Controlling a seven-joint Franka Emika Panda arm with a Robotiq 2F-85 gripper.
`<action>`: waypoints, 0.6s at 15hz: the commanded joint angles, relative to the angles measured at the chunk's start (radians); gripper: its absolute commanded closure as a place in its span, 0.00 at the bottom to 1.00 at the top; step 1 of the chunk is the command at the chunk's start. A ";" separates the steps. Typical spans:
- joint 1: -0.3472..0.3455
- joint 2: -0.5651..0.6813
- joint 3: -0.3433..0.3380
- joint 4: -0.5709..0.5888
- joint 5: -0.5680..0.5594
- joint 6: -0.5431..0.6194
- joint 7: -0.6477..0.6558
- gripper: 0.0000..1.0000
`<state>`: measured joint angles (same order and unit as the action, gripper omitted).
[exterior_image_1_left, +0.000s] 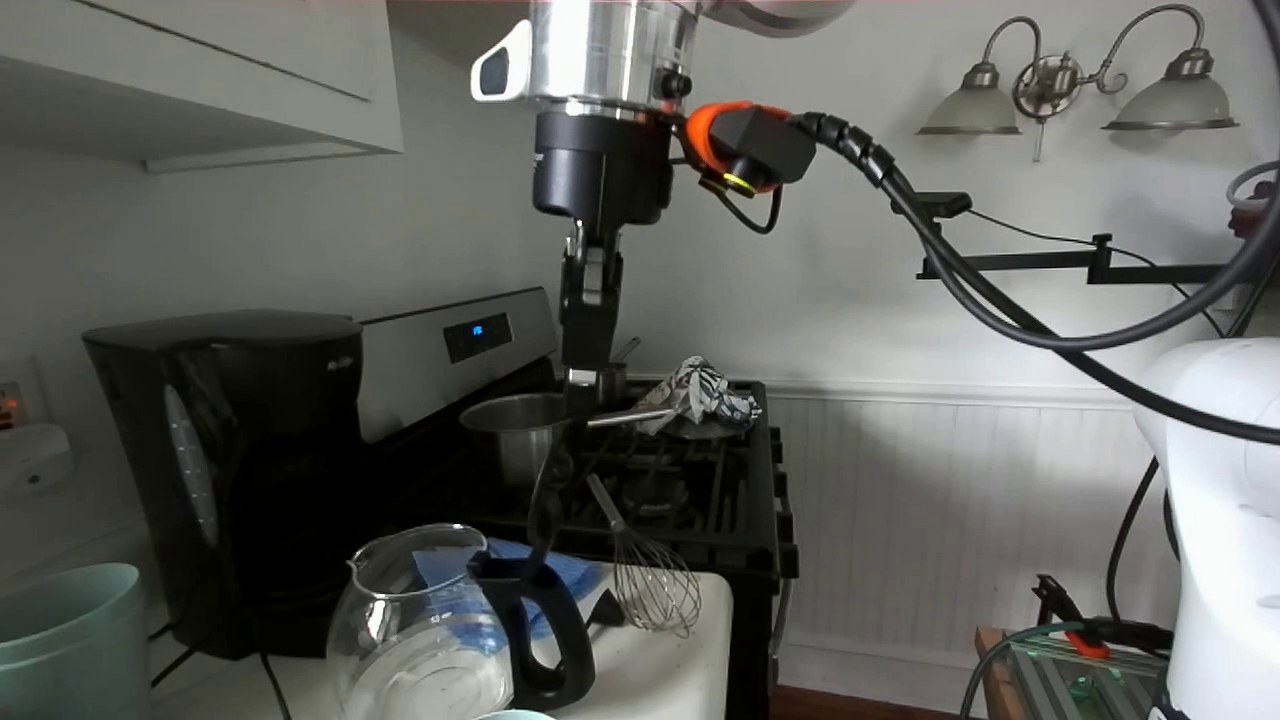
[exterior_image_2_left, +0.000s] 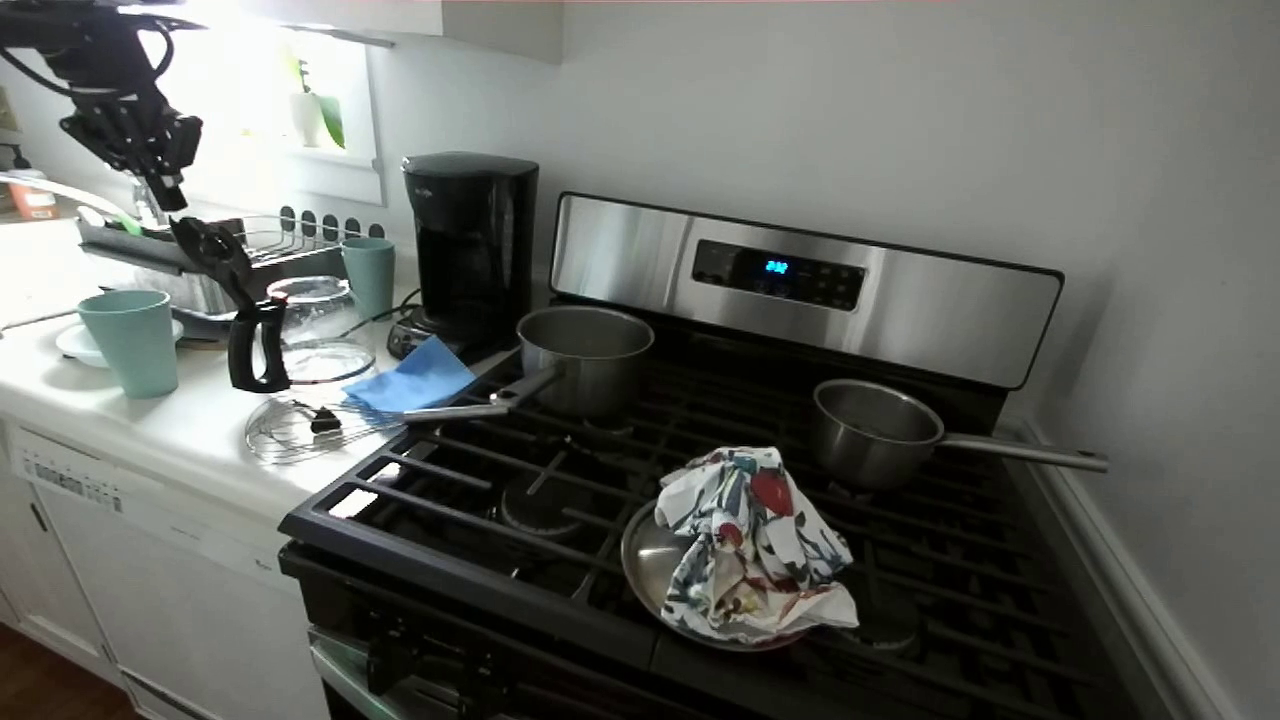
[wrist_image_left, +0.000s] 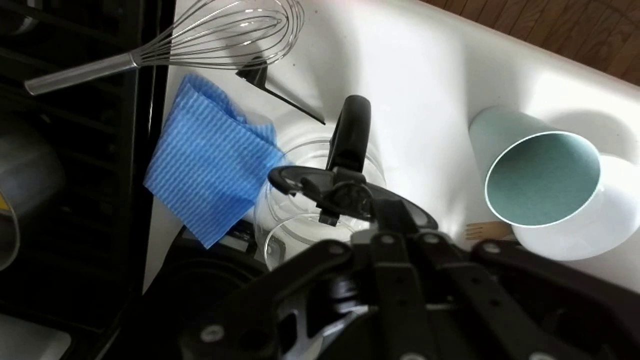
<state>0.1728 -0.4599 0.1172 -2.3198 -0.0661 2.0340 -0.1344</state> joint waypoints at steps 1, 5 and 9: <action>0.002 -0.048 -0.010 -0.052 0.031 0.011 0.006 1.00; -0.007 -0.029 -0.005 -0.071 0.014 0.012 0.021 1.00; -0.017 -0.011 0.005 -0.094 -0.033 0.116 0.023 1.00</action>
<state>0.1702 -0.4746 0.1116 -2.3901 -0.0675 2.0739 -0.1294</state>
